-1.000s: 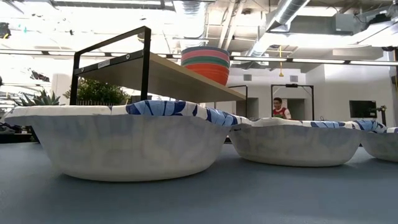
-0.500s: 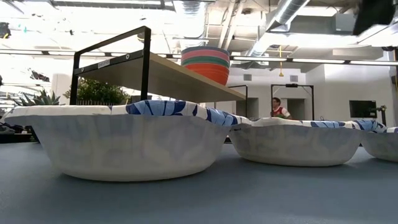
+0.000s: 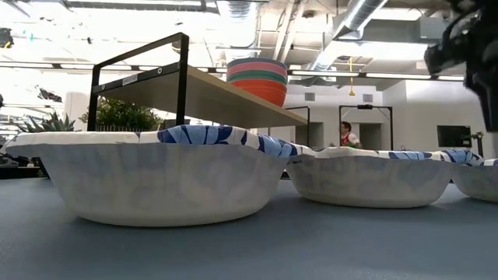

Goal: Place and stack bowls onto a shelf
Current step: Put the white bowl on the shelf

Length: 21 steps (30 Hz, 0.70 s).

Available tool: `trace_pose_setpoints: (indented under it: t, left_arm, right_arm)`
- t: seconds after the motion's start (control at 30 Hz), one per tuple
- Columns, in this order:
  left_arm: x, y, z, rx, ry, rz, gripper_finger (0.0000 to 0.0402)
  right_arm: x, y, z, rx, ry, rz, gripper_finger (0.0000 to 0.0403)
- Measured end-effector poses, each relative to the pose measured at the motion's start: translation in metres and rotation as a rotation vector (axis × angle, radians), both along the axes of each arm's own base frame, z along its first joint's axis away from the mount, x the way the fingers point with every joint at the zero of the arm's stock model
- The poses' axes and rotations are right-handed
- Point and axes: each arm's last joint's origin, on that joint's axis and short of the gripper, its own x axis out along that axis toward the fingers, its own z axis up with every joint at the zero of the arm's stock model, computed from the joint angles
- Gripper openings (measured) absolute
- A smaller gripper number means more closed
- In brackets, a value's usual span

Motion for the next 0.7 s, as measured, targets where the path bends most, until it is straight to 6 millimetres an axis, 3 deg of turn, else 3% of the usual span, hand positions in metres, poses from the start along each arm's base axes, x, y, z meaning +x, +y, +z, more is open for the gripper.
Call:
trace_pose_setpoints:
  t: [0.17, 0.4, 0.53, 0.7]
  left_arm:
    - [0.009, 0.002, -0.003, 0.016, 0.031, 0.000, 0.0243]
    - [0.015, 0.003, -0.006, 0.012, 0.053, 0.000, 0.0243]
    - [0.015, 0.003, -0.005, 0.012, 0.050, 0.005, 0.0243]
    - [0.015, 0.003, -0.005, 0.018, 0.051, 0.008, 0.0243]
  right_arm:
    - [-0.001, -0.006, -0.023, 0.068, 0.025, -0.012, 0.0244]
    - [-0.003, -0.019, -0.047, 0.084, 0.046, -0.046, 0.0247]
    - [-0.005, -0.025, -0.052, 0.079, 0.066, -0.078, 0.0206]
    - [-0.007, -0.026, -0.059, 0.091, 0.072, -0.084, 0.0099]
